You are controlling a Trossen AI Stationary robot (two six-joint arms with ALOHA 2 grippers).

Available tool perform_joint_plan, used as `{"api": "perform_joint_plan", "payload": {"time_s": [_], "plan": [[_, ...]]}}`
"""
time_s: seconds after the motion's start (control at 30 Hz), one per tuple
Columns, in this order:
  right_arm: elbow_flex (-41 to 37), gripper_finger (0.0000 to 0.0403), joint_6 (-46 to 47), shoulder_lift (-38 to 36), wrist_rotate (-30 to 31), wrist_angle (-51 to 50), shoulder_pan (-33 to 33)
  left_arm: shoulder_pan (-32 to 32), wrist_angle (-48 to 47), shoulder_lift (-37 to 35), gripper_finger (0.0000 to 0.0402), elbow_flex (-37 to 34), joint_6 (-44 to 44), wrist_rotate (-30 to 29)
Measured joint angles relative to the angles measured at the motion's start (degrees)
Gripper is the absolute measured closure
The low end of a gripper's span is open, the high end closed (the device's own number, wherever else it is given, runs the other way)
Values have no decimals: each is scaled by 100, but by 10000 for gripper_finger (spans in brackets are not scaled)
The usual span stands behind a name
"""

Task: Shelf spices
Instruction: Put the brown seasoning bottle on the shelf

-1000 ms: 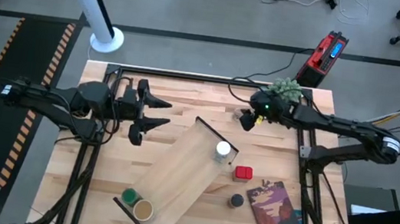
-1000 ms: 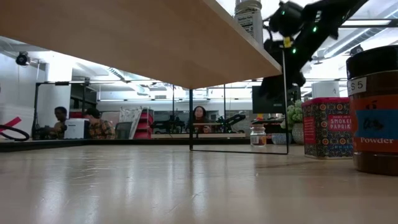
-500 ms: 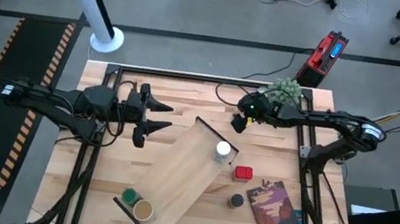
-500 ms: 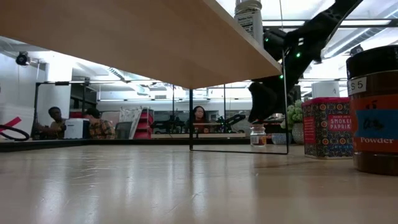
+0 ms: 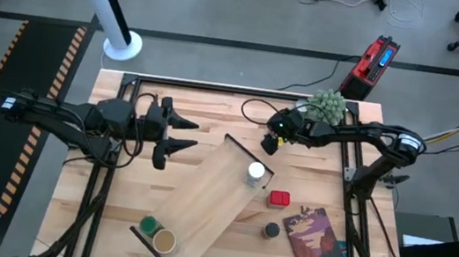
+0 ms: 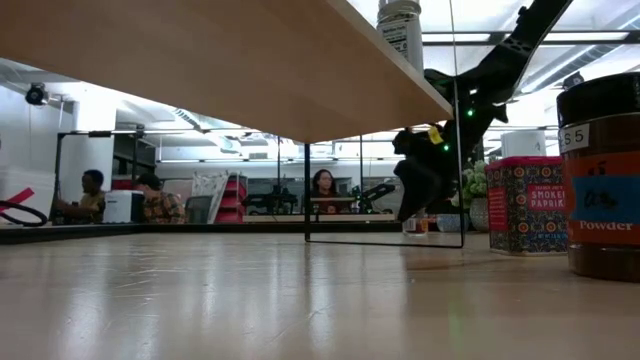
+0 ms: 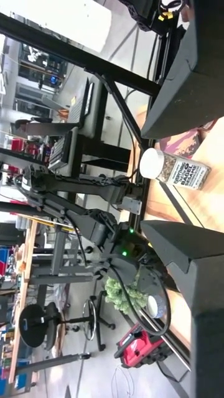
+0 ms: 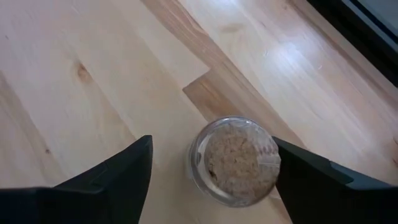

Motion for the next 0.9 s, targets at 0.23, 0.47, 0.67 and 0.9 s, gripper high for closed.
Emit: {"api": "perform_joint_plan", "payload": {"time_s": [0.23, 0.47, 0.67, 0.9], "plan": [[-15, 175, 46, -66, -2, 5, 0, 0, -23, 0, 187, 0, -37, 2], [-13, 248, 55, -85, -4, -115, 2, 0, -61, 0, 187, 0, -58, 2], [-13, 249, 45, -103, -4, -143, 4, 0, -61, 0, 187, 0, -83, 2], [9, 247, -3, -567, -9, -385, -7, 0, -137, 0, 187, 0, -122, 2]]}}
